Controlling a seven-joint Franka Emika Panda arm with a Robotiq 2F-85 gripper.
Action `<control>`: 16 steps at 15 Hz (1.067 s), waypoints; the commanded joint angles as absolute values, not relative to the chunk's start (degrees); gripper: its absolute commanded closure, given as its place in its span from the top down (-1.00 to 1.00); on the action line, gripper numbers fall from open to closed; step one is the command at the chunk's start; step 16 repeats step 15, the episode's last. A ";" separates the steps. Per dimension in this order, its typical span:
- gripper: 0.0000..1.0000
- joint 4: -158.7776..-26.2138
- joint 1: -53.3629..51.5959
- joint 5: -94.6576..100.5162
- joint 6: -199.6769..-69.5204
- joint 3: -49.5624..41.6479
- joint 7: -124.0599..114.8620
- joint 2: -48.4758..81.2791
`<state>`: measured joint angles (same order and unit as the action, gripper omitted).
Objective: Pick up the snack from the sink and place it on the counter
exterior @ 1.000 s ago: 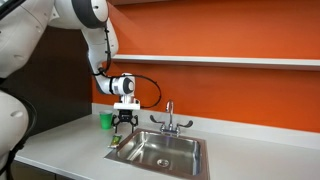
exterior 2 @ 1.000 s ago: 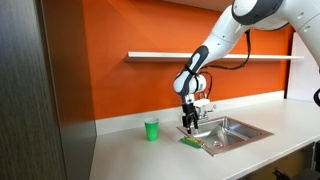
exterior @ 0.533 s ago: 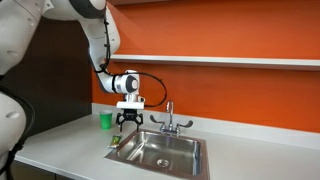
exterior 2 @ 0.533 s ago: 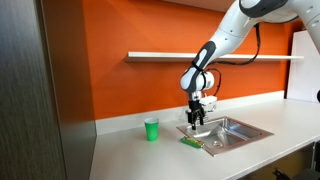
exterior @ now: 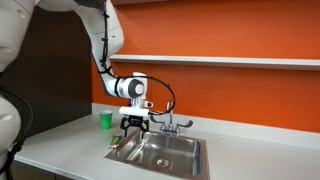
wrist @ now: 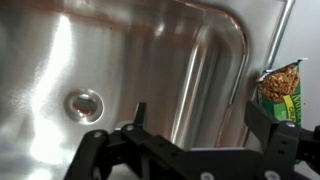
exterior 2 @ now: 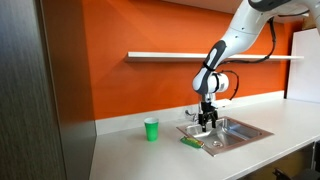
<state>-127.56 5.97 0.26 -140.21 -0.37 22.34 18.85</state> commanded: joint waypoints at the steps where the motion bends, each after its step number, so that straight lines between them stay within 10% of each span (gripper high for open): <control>1: 1.00 -132.87 7.92 -2.48 -143.46 -0.55 21.69 15.43; 16: 1.00 -133.42 8.89 -2.40 -144.84 -1.85 22.11 17.35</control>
